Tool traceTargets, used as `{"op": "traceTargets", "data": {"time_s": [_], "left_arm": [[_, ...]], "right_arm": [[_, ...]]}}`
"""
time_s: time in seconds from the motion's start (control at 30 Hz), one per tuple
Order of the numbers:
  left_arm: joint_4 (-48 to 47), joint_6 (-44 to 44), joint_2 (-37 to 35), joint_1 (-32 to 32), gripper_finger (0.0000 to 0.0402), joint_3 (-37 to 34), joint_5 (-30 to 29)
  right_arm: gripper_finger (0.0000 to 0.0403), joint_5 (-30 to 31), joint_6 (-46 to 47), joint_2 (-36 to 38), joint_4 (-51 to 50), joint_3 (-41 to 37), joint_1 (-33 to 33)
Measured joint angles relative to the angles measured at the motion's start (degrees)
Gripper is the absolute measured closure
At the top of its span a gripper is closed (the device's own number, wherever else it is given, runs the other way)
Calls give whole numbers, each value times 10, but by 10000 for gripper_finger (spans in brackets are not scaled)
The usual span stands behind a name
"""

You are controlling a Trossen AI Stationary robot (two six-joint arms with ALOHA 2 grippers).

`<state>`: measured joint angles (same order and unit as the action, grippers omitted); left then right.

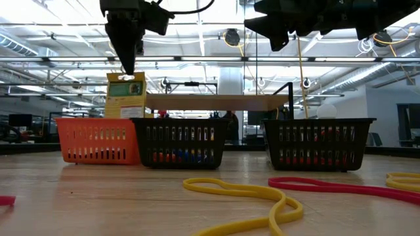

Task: Pick & Place Office Desk Supplies
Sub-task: Put the crayons box into the orange bin

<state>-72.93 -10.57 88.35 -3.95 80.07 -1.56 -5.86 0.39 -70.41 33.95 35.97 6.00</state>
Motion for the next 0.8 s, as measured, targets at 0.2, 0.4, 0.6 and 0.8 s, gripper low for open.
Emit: {"op": "traceTargets", "data": {"time_s": [0.2,0.4,0.6,0.8], "left_arm": [[-3,-5,-4,0,357,0,1],[1,-2,-5,7,300,0,40],[3,-22,-5,25,242,0,47],[6,-41,-5,40,209,0,44]], "right_arm": [[206,-1,-1,0,0,0,0],[206,-1,-2,0,0,0,0],[206,-1,-2,0,0,0,0],[206,-1,-2,0,0,0,0]]}}
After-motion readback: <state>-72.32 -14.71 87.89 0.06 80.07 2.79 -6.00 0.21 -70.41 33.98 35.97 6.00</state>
